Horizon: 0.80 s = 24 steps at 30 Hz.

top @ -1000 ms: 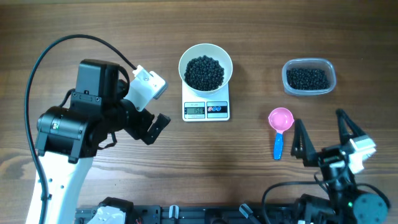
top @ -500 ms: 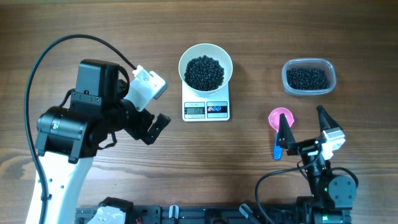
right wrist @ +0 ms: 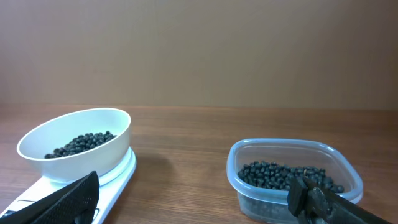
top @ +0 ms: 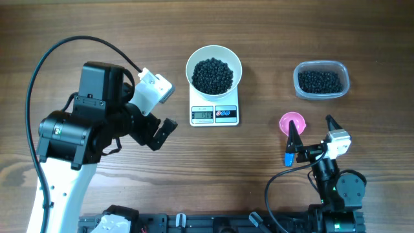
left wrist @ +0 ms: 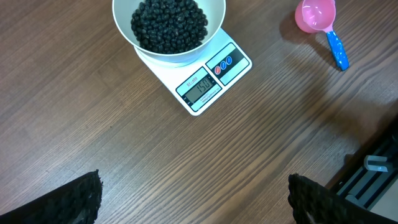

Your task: Scoop item into bowl and weigh 150g on scale

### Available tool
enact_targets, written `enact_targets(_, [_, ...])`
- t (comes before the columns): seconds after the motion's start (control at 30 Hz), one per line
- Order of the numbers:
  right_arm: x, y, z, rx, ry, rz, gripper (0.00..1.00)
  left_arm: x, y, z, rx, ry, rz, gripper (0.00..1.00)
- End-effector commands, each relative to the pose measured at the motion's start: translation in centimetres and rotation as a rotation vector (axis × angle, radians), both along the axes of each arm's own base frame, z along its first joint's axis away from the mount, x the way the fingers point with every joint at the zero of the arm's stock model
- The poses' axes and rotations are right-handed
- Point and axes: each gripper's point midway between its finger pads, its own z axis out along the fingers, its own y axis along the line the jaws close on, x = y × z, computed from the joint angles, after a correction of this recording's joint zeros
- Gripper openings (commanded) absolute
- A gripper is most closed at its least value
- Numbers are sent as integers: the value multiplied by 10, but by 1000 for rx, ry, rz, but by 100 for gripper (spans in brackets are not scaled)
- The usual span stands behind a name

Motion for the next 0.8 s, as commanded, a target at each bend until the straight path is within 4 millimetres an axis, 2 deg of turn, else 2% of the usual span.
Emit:
enact_targets(0.0, [0,-2,2,-22,-15,-17,100,2,-1,6,-8,-14,3,100])
enact_targets(0.77, [0,-2,2,-22,-15,-17,100,-1,0,4,-5,0,3,100])
